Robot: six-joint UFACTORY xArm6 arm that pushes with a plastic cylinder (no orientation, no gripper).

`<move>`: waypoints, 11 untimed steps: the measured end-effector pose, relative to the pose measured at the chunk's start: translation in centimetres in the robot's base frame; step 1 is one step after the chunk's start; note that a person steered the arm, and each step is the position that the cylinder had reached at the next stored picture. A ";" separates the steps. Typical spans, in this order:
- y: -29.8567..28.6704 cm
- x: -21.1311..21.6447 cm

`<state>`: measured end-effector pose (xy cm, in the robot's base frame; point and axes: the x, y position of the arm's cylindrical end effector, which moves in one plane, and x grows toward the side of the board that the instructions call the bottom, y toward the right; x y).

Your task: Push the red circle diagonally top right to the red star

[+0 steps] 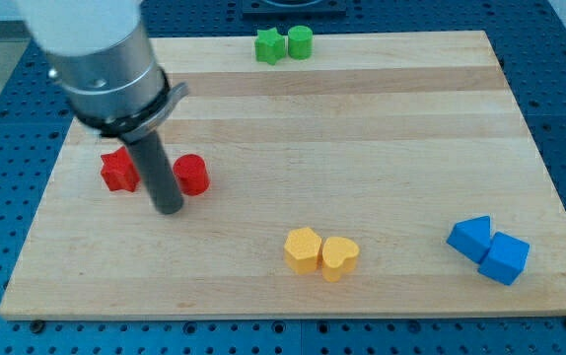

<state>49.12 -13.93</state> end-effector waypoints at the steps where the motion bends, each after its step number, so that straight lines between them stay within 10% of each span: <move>1: 3.0 -2.1; 11: 6.9 -20.3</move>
